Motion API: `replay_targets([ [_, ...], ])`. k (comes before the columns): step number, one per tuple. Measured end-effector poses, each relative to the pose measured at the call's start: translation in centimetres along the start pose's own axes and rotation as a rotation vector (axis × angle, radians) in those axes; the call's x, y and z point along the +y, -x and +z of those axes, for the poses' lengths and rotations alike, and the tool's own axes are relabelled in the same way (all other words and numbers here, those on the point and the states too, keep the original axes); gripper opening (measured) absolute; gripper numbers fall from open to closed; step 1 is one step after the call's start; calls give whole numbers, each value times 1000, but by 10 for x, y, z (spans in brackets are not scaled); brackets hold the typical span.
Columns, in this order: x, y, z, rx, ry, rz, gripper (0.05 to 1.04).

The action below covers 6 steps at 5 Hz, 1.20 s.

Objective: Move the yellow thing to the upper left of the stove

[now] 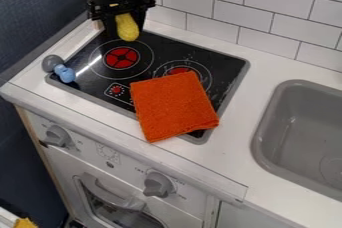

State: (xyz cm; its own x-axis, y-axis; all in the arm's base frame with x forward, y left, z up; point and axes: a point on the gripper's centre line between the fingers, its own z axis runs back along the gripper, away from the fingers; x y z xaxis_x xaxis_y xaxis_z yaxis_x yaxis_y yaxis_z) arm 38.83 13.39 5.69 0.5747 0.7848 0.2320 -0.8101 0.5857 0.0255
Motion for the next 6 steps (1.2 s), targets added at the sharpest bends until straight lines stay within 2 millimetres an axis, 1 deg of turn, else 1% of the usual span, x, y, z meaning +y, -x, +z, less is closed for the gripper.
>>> replay_targets([
  [1, 5, -15, -21, 37, -1, 29, 646],
  [2, 5, -16, -34, 75, 1, 23, 646],
  [3, 2, -12, -38, 110, 3, 8, 645],
  [4, 1, -11, -42, 126, 5, -4, 717],
  [5, 1, -10, -39, 140, -4, -3, 980],
  [6, 4, -9, -39, 146, -23, 2, 1006],
])
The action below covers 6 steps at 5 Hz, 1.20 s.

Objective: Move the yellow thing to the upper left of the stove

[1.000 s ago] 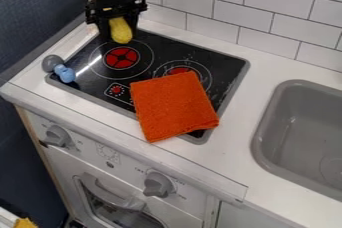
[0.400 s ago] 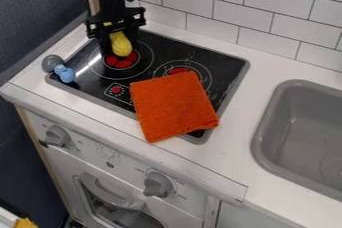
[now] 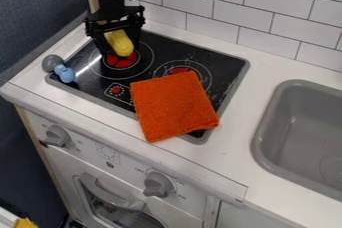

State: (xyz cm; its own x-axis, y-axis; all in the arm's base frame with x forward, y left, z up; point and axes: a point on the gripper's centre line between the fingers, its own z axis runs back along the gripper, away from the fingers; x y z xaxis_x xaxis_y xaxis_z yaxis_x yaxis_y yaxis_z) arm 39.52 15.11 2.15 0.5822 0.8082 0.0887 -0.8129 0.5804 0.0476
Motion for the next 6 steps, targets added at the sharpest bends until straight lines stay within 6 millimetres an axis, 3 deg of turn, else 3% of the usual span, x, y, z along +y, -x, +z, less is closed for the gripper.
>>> replay_targets([
  [1, 4, 4, 0, 8, -12, 9, 1001],
  [3, 9, 2, 49, -84, 42, 44, 1000],
  [6, 7, 3, 51, -87, 45, 38, 999],
])
